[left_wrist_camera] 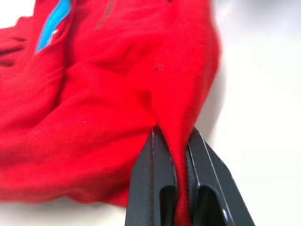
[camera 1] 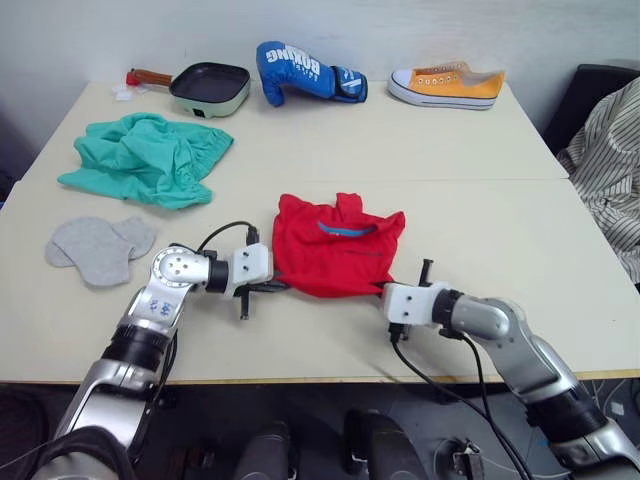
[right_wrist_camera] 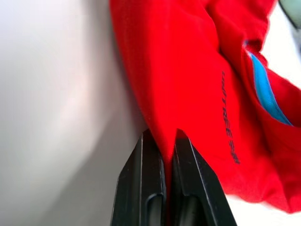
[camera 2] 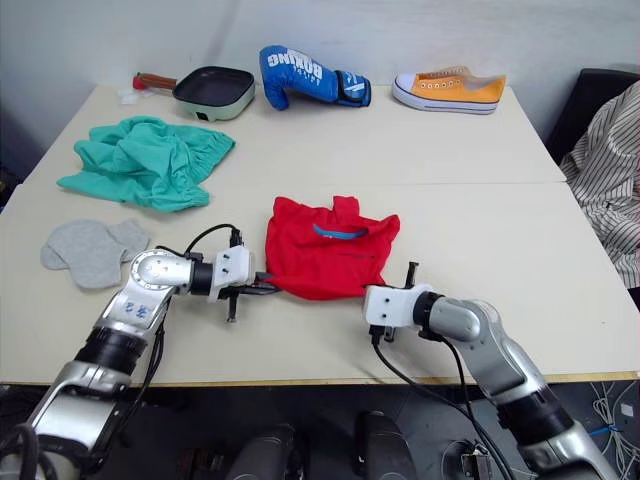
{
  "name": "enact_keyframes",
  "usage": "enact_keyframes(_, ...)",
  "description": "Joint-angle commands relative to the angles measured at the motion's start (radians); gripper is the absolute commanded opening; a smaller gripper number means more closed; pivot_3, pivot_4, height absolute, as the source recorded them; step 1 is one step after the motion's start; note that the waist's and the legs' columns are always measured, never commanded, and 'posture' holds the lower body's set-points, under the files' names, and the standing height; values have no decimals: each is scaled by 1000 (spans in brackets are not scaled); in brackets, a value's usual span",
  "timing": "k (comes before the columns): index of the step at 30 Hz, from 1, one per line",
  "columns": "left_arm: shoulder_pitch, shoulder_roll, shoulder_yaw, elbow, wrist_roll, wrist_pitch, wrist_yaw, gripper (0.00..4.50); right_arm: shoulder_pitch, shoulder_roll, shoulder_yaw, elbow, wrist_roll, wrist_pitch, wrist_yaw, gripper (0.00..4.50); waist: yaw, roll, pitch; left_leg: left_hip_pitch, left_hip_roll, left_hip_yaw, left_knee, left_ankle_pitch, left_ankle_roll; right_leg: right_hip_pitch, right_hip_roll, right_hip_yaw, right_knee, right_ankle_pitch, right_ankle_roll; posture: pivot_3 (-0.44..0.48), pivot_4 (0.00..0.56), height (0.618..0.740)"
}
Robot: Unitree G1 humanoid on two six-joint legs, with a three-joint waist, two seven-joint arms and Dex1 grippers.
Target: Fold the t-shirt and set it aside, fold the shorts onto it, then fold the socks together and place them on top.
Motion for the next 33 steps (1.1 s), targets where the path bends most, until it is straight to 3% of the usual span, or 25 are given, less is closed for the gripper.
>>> enact_keyframes(1, 117, 65, 34, -229, -68, 94, -21, 28, 118, -45, -66, -191, 71, 31, 41, 0, 2, 0, 0, 1, 0, 0, -1, 0, 0, 1, 0, 0, -1, 0, 0, 0, 150, 740)
enact_keyframes(7, 286, 69, 53, -361, 39, 67, 156, 28, 303, -82, -96, -270, 71, 40, 39, 0, 10, 0, 0, 4, 0, 0, 0, -1, 1, 3, -1, 1, -4, 0, 0, 0, 150, 740)
enact_keyframes(9, 309, 56, 69, -366, -2, 117, 174, 28, 309, -76, -107, -253, 69, 33, 24, 0, 10, 0, 0, 4, 0, 0, 0, -1, 1, 3, -1, 1, -4, 0, 0, 0, 150, 740)
enact_keyframes(11, 321, 46, 87, -369, -66, 180, 170, 543, 315, -80, -119, -246, 81, 29, 24, 0, 9, 0, 0, 4, 0, 0, 0, -1, 1, 3, -1, 1, -4, 0, -1, 0, 150, 740)
enact_keyframes(14, 334, 81, 123, -407, -204, 326, 94, 1371, 339, -63, -168, -294, 177, 116, 43, 760, 10, 0, 0, 3, 0, 0, 0, -1, 1, 2, -1, 1, -3, 0, -1, 0, 150, 740)
enact_keyframes(17, 325, 173, 191, -455, -401, 535, -14, 2304, 392, -63, -287, -438, 461, 341, 101, 1764, 7, 0, 0, 3, 1, -1, 0, -1, 1, 2, -1, 1, -3, -1, -1, 0, 150, 740)
enact_keyframes(19, 284, 198, 224, -444, -484, 625, -33, 2896, 407, -76, -366, -499, 610, 438, 120, 1770, 8, 1, 0, 3, 1, -2, -1, -1, 0, 2, -1, 1, -3, -1, -2, 0, 150, 740)
enact_keyframes(22, 166, 172, 243, -375, -542, 699, -16, 2896, 354, -53, -463, -521, 843, 594, 65, 1770, 14, 0, 0, 4, 1, -4, 0, -1, 1, 5, -1, 0, -4, -1, -2, 0, 150, 740)
enact_keyframes(25, 36, 118, 141, -276, -425, 618, -10, 2290, 222, -5, -437, -446, 889, 707, -54, 1167, 16, 0, 0, 5, 1, -4, 1, -2, 1, 6, -1, 0, -4, -1, -1, 0, 150, 740)
enact_keyframes(28, -58, 55, 18, -176, -301, 539, -11, 1294, 135, 12, -337, -382, 806, 720, -96, 133, 19, 1, -1, 5, 0, -3, 0, -2, 0, 4, -1, 0, -4, -1, -2, 0, 150, 740)
enact_keyframes(32, -157, -20, -108, -34, -137, 406, 2, 16, 91, -9, -159, -299, 643, 679, -107, 0, 24, 1, -1, 0, 0, 0, -1, -1, -1, -1, 2, 1, -2, -1, -2, 0, 150, 740)
enact_keyframes(33, -183, -50, -118, 7, -115, 394, 21, 16, 91, -28, -117, -279, 596, 674, -108, 0, 26, 1, -1, -1, 0, 0, -1, -1, -1, -1, 3, 1, -2, -1, -2, 0, 150, 740)
